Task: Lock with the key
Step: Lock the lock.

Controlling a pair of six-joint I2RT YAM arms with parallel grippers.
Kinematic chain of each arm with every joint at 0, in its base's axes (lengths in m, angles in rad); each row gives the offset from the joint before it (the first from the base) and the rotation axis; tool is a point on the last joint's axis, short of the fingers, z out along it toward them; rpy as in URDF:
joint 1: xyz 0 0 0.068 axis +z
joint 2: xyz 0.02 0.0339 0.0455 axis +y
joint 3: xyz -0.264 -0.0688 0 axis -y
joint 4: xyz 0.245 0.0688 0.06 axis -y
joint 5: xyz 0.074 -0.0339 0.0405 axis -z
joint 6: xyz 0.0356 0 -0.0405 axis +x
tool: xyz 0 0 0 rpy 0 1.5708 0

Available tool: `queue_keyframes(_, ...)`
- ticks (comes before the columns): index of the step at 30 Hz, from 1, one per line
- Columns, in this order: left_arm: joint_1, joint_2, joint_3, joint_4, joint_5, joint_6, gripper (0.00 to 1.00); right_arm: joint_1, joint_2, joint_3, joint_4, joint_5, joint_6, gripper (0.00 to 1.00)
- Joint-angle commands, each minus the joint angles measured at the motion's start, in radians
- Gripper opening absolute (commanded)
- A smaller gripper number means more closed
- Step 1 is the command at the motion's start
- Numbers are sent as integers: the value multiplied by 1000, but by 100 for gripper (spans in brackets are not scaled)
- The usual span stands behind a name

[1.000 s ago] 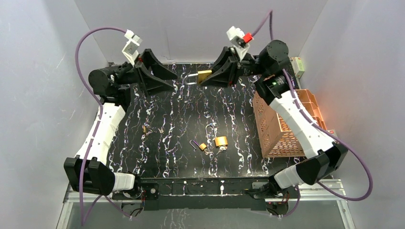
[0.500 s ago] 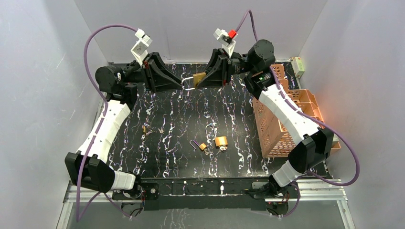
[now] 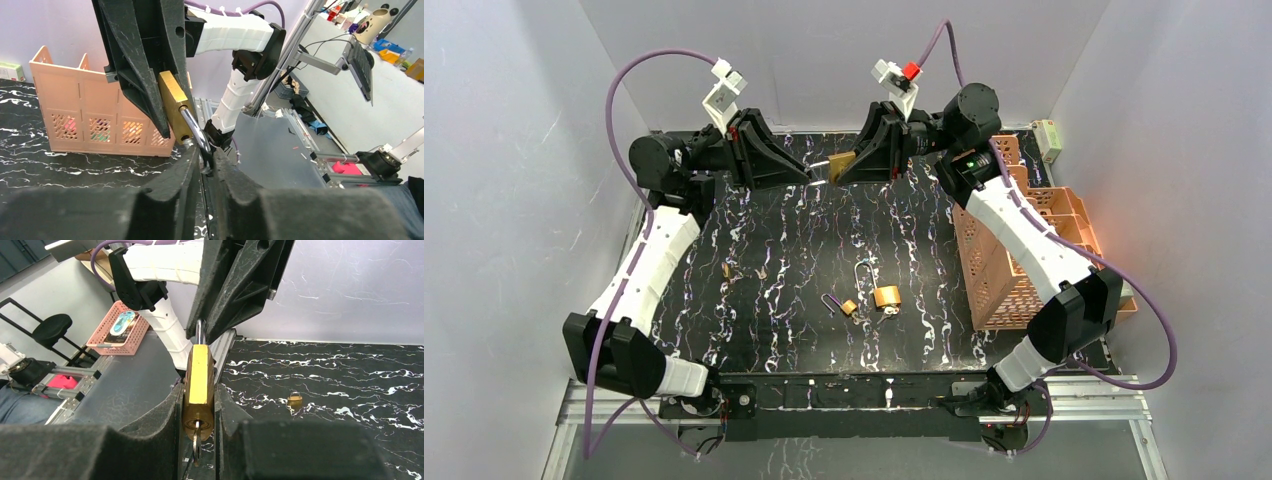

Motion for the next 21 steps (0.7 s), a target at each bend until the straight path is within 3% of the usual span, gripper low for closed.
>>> queue_keyframes(1, -4, 26, 50, 36, -29, -21, 8, 1, -33, 26, 70, 7, 17, 0)
queue_keyframes(2, -4, 36, 54, 35, -31, -25, 1, 1, -33, 30, 65, 4, 17, 0)
queue_keyframes(3, -2, 44, 56, 36, -34, -28, 0, 1, -33, 34, 58, 3, 16, 0)
queue_keyframes(21, -66, 51, 36, 34, -97, -1, 0, 48, -4, 47, 91, 59, -37, 0)
